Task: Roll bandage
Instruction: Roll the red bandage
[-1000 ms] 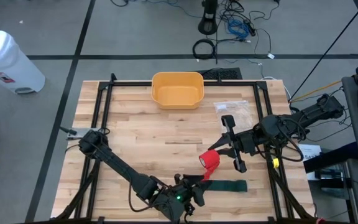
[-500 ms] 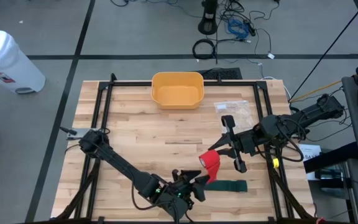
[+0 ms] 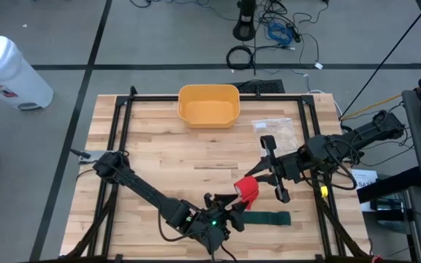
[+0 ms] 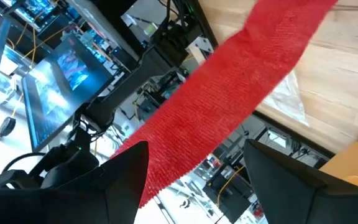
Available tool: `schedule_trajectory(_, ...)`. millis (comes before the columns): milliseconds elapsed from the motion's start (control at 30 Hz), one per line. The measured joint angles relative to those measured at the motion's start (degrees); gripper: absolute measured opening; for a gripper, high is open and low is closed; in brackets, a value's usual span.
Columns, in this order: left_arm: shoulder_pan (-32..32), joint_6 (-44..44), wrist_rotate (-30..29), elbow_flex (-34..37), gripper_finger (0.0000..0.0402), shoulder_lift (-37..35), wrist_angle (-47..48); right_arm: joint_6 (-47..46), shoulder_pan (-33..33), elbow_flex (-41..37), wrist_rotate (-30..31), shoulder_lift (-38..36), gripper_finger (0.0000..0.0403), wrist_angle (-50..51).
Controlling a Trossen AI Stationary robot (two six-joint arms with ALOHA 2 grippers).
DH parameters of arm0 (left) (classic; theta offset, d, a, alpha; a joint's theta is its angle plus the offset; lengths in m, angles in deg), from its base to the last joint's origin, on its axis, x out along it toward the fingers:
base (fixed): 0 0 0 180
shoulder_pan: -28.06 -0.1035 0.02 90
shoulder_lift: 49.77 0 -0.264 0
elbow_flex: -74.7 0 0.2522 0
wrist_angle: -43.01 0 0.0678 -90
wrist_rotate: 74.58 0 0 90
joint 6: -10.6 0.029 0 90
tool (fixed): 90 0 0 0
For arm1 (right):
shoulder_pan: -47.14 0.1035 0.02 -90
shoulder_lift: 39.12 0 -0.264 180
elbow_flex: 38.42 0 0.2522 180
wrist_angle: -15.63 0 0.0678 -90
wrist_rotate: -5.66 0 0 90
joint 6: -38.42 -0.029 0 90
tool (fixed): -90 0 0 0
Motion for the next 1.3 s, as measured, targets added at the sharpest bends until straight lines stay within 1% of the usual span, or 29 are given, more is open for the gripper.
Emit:
schedule_trajectory(233,-0.07,2.43,0.46,0.00,0.0268,0.00,-0.92,-0.16,0.00,0.00,0.01,0.00,0.0041,0.11)
schedule_trajectory(333,-0.05,2.77,1.19,0.00,0.0253,0.00,-2.11,-0.16,0.00,0.00,0.02,0.00,0.0041,0.13)
schedule_trajectory(500,-0.12,2.69,3.75,0.00,0.0205,0.00,-3.67,-0.60,0.00,0.00,0.00,0.00,0.0041,0.11)
schedule_trajectory(833,-0.16,2.44,3.98,0.00,0.0092,0.00,-8.24,-0.84,0.00,0.00,-0.01,0.00,0.0041,0.23)
schedule_trajectory(933,-0.01,-1.28,4.30,0.00,0.0059,0.00,-9.70,-0.84,0.00,0.00,0.02,0.00,0.0041,0.78)
schedule_trajectory(1067,0.12,-5.98,6.89,0.00,0.0015,0.00,-10.09,-0.84,0.00,0.00,0.08,0.00,0.0041,2.37)
schedule_trajectory(1133,0.28,-6.54,8.12,0.00,0.0006,0.00,-11.27,-0.84,0.00,0.00,0.40,0.00,0.0041,2.81)
schedule_trajectory(1300,0.88,-6.50,8.97,0.00,0.0009,0.00,-16.24,-0.55,0.00,0.00,0.64,0.01,0.0041,3.36)
